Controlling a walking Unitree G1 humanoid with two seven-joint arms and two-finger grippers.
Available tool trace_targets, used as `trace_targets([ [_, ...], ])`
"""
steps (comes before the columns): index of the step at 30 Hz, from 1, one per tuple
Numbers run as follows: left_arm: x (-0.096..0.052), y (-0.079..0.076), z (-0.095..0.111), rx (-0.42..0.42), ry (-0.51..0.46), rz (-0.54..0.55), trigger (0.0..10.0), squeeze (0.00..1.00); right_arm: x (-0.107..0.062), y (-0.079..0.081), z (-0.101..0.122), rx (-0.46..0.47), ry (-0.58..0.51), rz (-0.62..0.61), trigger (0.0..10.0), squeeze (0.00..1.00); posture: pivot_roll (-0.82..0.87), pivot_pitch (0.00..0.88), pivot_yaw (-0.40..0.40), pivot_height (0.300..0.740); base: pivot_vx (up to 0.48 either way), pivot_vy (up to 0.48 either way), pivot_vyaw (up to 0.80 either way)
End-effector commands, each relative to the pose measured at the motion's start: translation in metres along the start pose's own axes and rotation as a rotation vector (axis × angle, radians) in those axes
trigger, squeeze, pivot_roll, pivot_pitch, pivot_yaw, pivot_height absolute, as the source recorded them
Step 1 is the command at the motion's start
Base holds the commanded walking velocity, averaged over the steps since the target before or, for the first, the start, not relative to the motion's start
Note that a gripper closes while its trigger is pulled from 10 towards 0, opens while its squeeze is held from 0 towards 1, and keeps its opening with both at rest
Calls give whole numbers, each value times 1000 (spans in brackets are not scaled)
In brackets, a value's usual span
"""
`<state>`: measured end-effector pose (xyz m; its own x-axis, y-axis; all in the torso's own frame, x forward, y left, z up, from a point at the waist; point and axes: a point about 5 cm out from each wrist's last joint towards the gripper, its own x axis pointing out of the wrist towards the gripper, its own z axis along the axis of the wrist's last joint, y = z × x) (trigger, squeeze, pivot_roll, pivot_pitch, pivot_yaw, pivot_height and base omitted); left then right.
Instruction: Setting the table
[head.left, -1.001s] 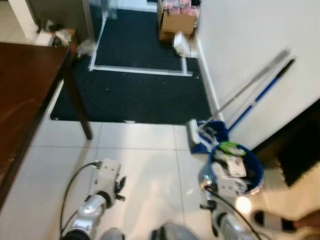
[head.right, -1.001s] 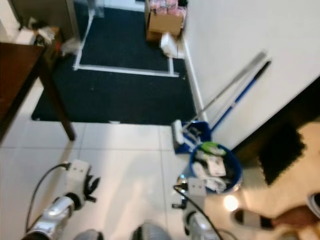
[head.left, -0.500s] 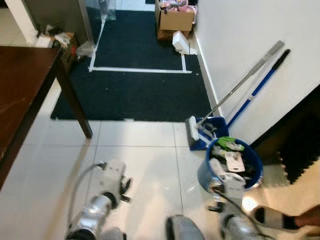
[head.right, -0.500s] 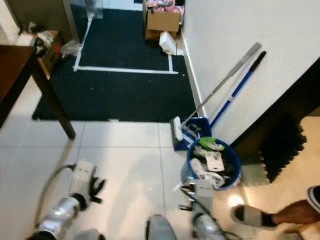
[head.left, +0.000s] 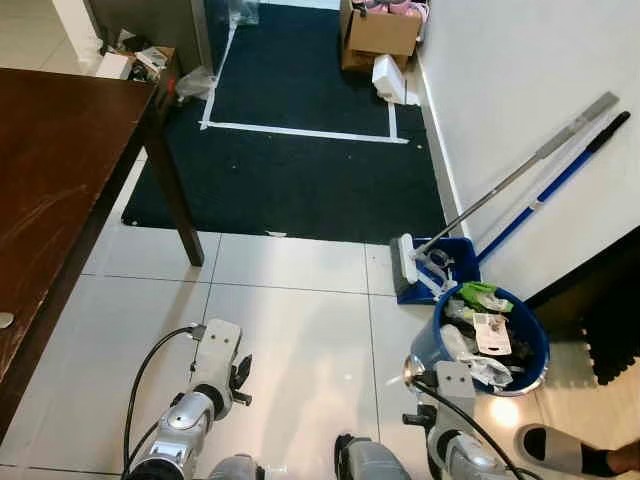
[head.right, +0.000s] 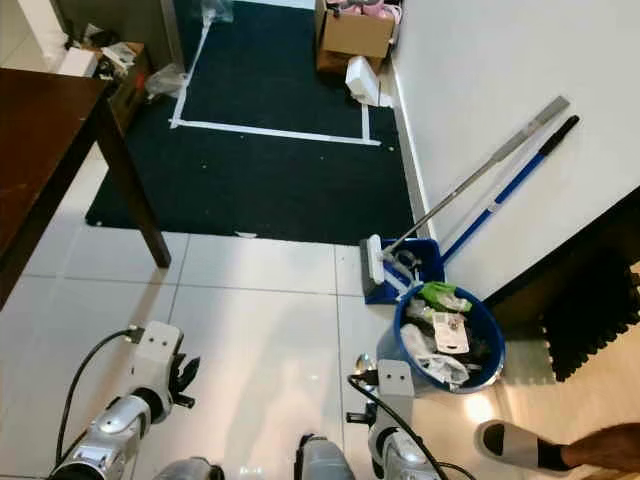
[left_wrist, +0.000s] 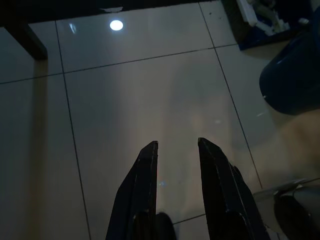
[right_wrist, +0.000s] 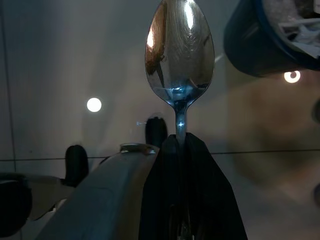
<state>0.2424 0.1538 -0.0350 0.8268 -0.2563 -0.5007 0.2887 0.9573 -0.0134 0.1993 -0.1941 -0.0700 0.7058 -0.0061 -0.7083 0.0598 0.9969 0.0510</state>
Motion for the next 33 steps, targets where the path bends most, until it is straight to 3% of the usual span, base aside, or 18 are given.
trace_targets([
  [1,-5,-3,-15,-6,55,8,10000,0,-3,-5,-8,6,20,-20,10000,0,46,74,-26,740,0,0,0],
  [5,-7,2,-21,-73,91,75,10000,0,-3,-5,-8,-26,17,-28,10000,0,50,72,-27,740,0,0,0],
  [10,-8,7,-24,-51,114,99,10000,0,-3,-3,-9,-46,18,-32,10000,0,54,73,-22,740,0,0,0],
  [19,-4,2,-11,-85,33,45,10000,0,-2,0,-4,-22,-22,-18,10000,0,56,75,-17,740,0,0,0],
  [30,-2,-3,-12,-51,47,15,10000,0,-1,-1,6,71,-83,24,10000,0,52,76,-18,740,0,0,0],
  [32,-2,-4,-12,-50,46,13,10000,0,-1,0,6,73,-81,30,10000,0,52,76,-18,740,0,0,0],
  [33,-2,-4,-12,-46,41,13,10000,0,0,0,8,13,-81,-2,10000,0,52,75,-19,740,0,0,0],
])
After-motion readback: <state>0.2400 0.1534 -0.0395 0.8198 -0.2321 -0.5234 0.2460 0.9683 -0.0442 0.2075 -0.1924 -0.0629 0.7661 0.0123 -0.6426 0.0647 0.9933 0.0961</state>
